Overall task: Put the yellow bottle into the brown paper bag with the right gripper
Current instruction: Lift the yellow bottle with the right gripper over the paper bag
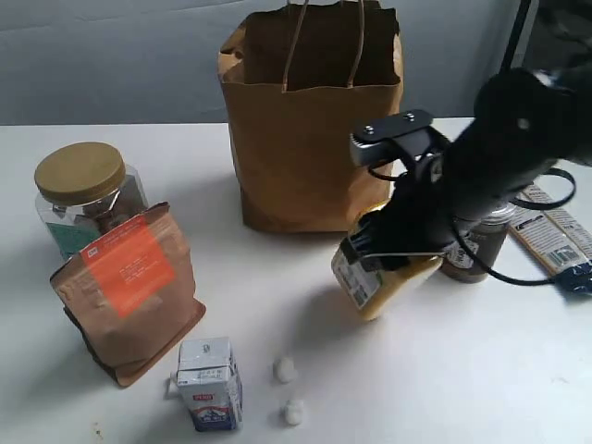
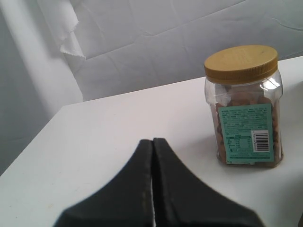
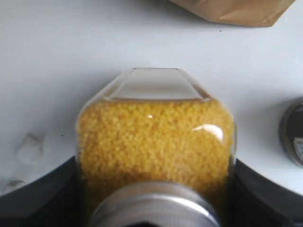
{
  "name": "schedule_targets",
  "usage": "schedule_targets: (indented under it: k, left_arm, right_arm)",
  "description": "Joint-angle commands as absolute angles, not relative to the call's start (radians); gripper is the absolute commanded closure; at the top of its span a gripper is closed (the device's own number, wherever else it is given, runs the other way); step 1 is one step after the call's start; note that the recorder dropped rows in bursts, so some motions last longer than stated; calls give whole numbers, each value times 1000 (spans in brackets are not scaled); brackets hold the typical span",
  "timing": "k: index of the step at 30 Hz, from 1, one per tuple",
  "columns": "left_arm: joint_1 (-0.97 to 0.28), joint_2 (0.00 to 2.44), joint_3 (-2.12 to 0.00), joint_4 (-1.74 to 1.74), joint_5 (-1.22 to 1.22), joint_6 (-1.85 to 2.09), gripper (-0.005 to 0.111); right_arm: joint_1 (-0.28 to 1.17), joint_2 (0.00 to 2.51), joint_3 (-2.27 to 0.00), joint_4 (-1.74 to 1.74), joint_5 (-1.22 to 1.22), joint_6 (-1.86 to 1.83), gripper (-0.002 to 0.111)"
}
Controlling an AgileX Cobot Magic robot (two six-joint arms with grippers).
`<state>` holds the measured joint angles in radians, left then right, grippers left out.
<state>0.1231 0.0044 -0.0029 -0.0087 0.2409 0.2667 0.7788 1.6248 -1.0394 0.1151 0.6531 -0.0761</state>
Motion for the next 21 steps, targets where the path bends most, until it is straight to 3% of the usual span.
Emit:
schedule_targets:
  k: [1,10,21]
  left_arm:
    - [117,0,0,-9,235,265,107]
    - [117,0,0,-9,235,265,107]
    - [117,0,0,-9,235,265,107]
  right_arm:
    - [781,1423,-867,182,401,-74,108]
    - [781,1056,-650,228,67,-74,108]
    - [778,971,-614,251,-328,-79,108]
